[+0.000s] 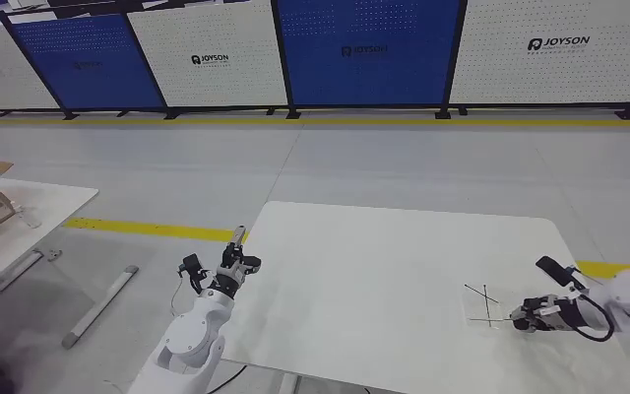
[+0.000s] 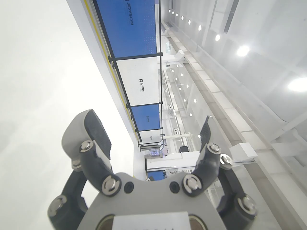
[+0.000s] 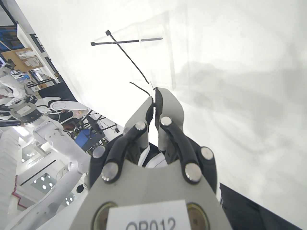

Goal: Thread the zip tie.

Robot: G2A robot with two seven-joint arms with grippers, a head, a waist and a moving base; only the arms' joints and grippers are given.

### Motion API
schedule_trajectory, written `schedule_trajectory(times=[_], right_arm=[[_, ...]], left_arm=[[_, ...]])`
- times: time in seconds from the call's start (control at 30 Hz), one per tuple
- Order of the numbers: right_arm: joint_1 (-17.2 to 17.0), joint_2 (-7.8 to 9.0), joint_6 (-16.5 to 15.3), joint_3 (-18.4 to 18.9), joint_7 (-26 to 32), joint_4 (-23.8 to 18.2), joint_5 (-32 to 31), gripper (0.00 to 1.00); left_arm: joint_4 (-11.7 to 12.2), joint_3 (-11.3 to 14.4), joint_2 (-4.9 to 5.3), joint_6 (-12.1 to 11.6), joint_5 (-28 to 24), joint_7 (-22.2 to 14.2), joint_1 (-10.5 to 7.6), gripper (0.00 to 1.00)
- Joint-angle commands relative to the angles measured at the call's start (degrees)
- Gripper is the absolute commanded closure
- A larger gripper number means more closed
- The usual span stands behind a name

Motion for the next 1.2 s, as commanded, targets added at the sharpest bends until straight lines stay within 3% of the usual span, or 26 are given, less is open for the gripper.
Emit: schedule_trajectory(times=[0.0,0.1,0.27,0.5,0.67,0.87,1.17], right_arm=[[0.2,-0.06,0.0,-0.1,0.0,0.2,-0.1,0.82],[0.4,-0.14,0.0,-0.3,0.0,0.4,-0.1,0.84],[0.7,-0.20,0.1,-0.4,0.0,0.4,-0.3,1.00],[0.5,0.12,-0.1,0.8,-0.4,-0.4,-0.2,1.00],[-1.8,1.20,-1.6,4.9,-2.0,-2.8,2.3,1.00],[-8.3,2.62,-8.0,12.6,-1.8,-4.7,12.9,1.00],[-8.3,2.62,-8.0,12.6,-1.8,-4.7,12.9,1.00]], left_arm=[[0.0,0.0,0.00,0.0,0.0,0.0,0.00,0.00],[0.0,0.0,0.00,0.0,0.0,0.0,0.00,0.00],[0.0,0.0,0.00,0.0,0.0,0.0,0.00,0.00],[0.0,0.0,0.00,0.0,0.0,0.0,0.00,0.00],[0.0,0.0,0.00,0.0,0.0,0.0,0.00,0.00],[0.0,0.0,0.00,0.0,0.0,0.0,0.00,0.00],[0.0,0.0,0.00,0.0,0.0,0.0,0.00,0.00]])
